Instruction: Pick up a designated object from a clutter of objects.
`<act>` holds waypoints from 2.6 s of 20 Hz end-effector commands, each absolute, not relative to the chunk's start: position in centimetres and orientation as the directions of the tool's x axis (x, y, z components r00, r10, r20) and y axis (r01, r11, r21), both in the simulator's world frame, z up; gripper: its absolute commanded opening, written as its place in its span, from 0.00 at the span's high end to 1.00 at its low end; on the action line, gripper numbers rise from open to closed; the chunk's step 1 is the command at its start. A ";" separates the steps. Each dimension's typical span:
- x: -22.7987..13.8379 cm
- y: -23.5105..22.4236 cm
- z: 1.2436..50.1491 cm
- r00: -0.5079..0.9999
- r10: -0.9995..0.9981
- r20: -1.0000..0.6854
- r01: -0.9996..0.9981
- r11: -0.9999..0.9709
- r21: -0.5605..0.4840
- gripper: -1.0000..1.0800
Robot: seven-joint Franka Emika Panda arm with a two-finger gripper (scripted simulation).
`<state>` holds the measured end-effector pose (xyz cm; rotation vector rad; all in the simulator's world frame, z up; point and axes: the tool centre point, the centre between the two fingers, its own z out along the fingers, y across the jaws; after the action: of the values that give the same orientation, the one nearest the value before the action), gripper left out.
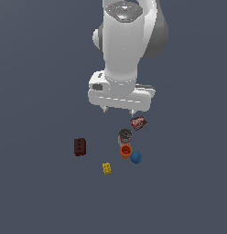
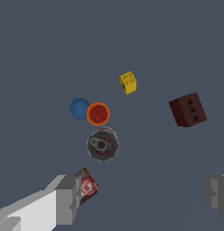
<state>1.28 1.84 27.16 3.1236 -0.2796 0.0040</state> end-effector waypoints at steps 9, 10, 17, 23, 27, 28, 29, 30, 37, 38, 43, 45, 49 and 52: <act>1.4 4.0 19.4 0.918 -0.397 0.002 -0.397 -0.918 0.002 0.04; 1.3 4.2 18.7 0.909 -0.416 0.002 -0.416 -0.909 0.002 0.04; 0.8 5.3 14.9 0.856 -0.517 0.001 -0.517 -0.856 0.001 0.04; 0.5 5.8 13.2 0.826 -0.563 0.000 -0.563 -0.826 0.000 0.04; 0.4 5.9 12.8 0.819 -0.574 0.000 -0.574 -0.819 0.000 0.04; 0.4 5.9 12.7 0.818 -0.575 0.000 -0.575 -0.818 0.000 0.04; 0.4 5.9 12.8 0.821 -0.572 -0.001 -0.572 -0.821 0.001 0.04; 0.4 5.9 12.8 0.821 -0.572 -0.001 -0.572 -0.821 0.001 0.04; 0.3 5.9 10.7 0.820 -0.573 0.000 -0.573 -0.820 0.000 0.04; 0.3 5.9 10.1 0.819 -0.573 0.000 -0.573 -0.819 0.000 0.04; 0.3 5.9 8.2 0.819 -0.574 0.000 -0.574 -0.819 0.000 0.04; 0.3 5.9 7.8 0.818 -0.575 0.000 -0.575 -0.818 0.000 0.04; 0.3 5.9 7.7 0.818 -0.575 0.000 -0.575 -0.818 0.000 1.00; 0.3 5.9 7.7 0.818 -0.575 0.000 -0.575 -0.818 0.000 1.00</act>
<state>0.35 5.95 7.85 2.9965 -0.9460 0.0009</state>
